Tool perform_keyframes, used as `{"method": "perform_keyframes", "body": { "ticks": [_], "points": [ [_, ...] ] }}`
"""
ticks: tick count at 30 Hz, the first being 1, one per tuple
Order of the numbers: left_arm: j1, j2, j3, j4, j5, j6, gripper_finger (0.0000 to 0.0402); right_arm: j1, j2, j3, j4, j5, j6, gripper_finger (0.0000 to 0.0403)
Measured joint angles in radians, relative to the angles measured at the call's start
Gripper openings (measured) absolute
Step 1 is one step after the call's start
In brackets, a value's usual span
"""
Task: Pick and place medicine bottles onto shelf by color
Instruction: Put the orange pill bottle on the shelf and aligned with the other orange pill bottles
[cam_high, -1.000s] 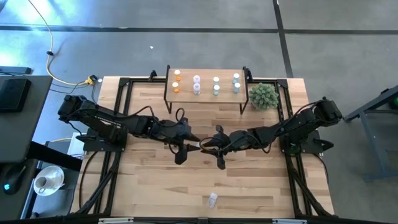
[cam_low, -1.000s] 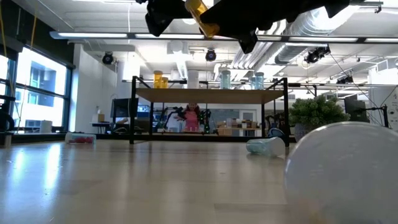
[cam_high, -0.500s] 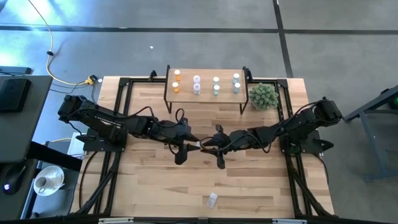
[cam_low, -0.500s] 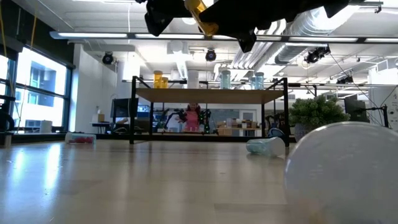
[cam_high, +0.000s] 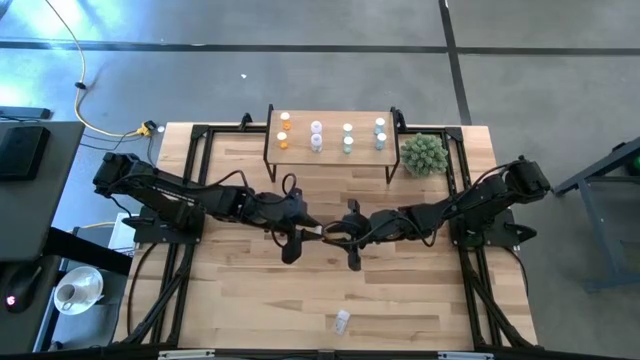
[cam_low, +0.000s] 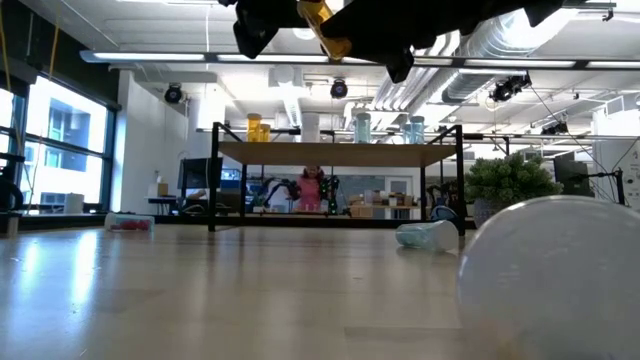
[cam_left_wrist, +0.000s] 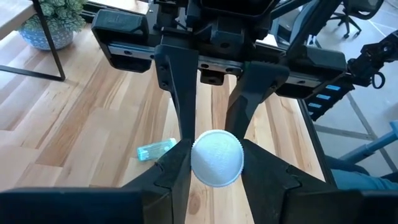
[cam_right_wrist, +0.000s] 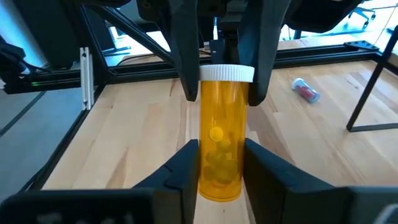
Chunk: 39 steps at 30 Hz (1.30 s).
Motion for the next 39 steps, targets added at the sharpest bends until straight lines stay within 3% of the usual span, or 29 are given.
{"method": "perform_keyframes", "body": {
  "ticks": [9, 18, 26, 32, 39],
  "points": [
    [-0.001, 0.0, 0.0, -0.022, -0.027, 0.0, 0.011, -0.001, -0.013, 0.0, -0.036, 0.008, -0.019, 0.0169],
    [0.049, -0.012, 0.023, -0.148, -0.071, 0.005, 0.0111, -0.005, -0.093, 0.0, -0.159, 0.008, -0.02, 0.0178],
    [0.203, -0.028, 0.211, -0.514, -0.181, 0.009, 0.0112, 0.0, -0.157, 0.0, -0.349, 0.008, -0.011, 0.0178],
    [0.349, -0.029, 0.311, -0.635, -0.187, 0.036, 0.0112, 0.0, -0.155, 0.0, -0.376, 0.008, 0.015, 0.0179],
    [0.506, -0.019, 0.318, -0.749, -0.16, 0.034, 0.0113, 0.0, -0.154, 0.0, -0.391, 0.008, 0.015, 0.0179]
  ]
}}
